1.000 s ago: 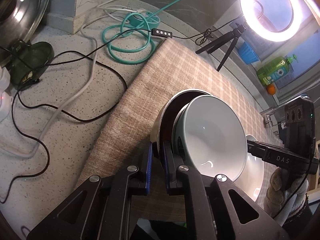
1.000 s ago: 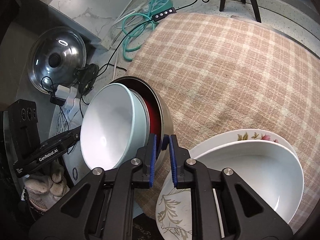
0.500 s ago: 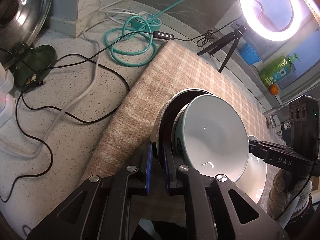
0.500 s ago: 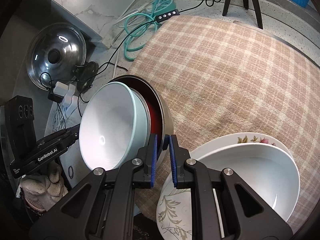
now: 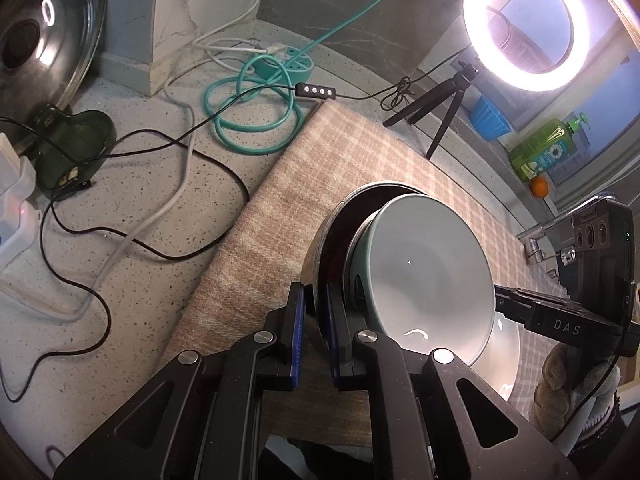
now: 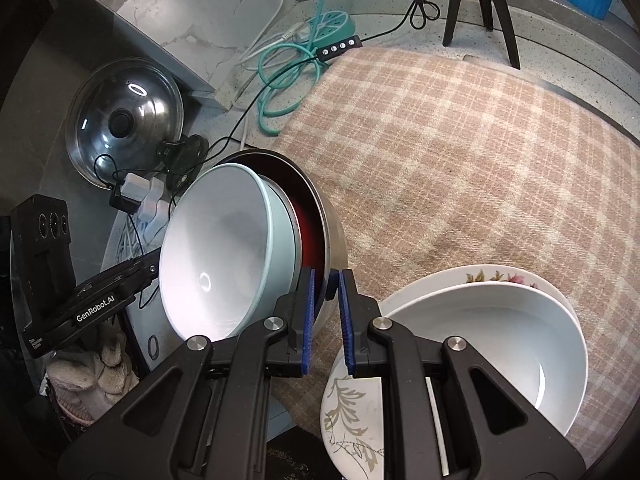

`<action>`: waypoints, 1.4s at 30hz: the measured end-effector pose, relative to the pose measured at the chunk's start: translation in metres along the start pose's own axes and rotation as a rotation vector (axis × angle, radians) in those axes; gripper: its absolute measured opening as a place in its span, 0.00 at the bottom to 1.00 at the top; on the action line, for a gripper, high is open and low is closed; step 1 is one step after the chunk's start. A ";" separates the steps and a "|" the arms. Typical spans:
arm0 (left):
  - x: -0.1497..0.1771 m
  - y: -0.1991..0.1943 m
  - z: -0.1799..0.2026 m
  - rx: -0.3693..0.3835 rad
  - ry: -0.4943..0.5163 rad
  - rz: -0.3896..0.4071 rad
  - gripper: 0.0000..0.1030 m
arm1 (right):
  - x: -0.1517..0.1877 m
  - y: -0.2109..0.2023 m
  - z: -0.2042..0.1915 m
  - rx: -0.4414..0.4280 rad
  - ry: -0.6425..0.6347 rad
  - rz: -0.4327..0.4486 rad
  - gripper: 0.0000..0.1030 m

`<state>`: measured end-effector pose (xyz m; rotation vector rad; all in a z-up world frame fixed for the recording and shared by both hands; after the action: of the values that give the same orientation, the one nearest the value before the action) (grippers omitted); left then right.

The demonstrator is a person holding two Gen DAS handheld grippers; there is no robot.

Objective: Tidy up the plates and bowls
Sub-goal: 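Lift the nested steel bowl stack with the right tool over the plate stack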

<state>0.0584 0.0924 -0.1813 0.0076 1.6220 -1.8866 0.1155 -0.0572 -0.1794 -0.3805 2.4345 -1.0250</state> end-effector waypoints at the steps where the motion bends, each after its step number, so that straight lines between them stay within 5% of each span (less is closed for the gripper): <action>1: -0.001 -0.002 0.002 0.002 0.000 0.004 0.09 | 0.000 -0.003 -0.001 -0.002 0.001 0.005 0.13; 24: 0.005 -0.030 0.084 0.089 0.117 0.033 0.08 | 0.028 -0.095 0.031 0.003 0.075 0.114 0.13; 42: 0.041 -0.009 0.146 0.144 0.236 -0.066 0.08 | 0.080 -0.132 0.084 0.033 0.211 0.141 0.13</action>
<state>0.0789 -0.0552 -0.1548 0.2484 1.6515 -2.1149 0.0997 -0.2309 -0.1598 -0.0909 2.5826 -1.0902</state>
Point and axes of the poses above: each gripper's, at about its wrist camera, not at the fingertips, and y roughly the way its jaws point, z to its right, x to its underside, the point moved 9 cm from there along y, roughly the way its jaws point, and after that the axes turned 9 degrees about -x, right-handed, at the moved point
